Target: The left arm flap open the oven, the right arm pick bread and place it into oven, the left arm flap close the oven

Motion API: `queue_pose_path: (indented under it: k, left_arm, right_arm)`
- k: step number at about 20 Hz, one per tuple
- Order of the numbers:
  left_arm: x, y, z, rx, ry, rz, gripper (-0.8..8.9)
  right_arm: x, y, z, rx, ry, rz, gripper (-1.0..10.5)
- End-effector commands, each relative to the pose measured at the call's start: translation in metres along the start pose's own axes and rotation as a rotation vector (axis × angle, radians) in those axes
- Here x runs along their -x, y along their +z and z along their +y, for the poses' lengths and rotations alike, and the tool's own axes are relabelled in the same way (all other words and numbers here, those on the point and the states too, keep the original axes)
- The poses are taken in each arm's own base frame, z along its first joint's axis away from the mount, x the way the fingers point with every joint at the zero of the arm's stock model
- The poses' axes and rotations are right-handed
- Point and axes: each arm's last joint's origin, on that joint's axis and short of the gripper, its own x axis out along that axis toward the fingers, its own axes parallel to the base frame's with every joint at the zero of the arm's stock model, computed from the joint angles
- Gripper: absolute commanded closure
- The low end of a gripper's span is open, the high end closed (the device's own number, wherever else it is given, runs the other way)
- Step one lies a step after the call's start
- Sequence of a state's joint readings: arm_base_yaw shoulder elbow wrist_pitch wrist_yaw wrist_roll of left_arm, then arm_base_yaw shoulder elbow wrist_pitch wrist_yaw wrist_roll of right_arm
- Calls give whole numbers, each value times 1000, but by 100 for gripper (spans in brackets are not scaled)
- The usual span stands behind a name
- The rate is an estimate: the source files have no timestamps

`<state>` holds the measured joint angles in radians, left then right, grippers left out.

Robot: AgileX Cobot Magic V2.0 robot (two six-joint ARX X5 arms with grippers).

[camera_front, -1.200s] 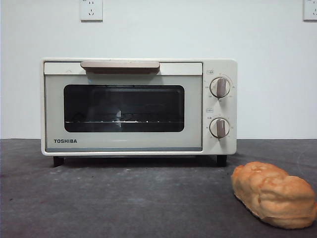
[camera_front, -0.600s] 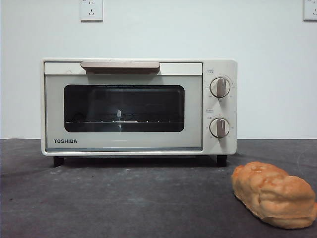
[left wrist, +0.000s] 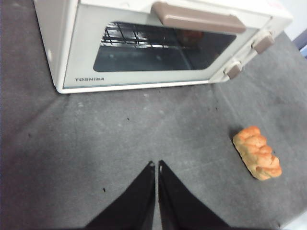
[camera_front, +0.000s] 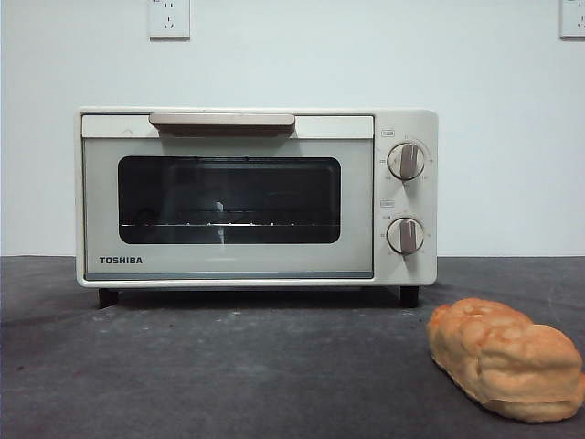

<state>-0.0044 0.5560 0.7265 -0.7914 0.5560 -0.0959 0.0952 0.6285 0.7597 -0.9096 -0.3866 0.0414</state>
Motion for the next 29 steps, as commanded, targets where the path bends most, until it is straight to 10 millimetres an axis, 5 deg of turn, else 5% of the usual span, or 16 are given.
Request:
queue_pose_path:
  k: [1,7,11,17,29]
  left_arm:
    - [2,4,-2,-42,-9,-11,797]
    - [2,4,-2,-41,-9,-9,797]
    - [2,4,-2,-41,-9,-9,797]
    - [2,4,-2,-40,-9,-9,797]
    - [2,4,-2,-40,-9,-8,797]
  right_arm:
    - [3,4,1,34,3,-14,937]
    - [3,4,1,34,3,-15,921]
    - [3,4,2,20,7,-14,516]
    - [-8,1,7,-30,63,75,514]
    - [-94,-26,40,1,51,209,504]
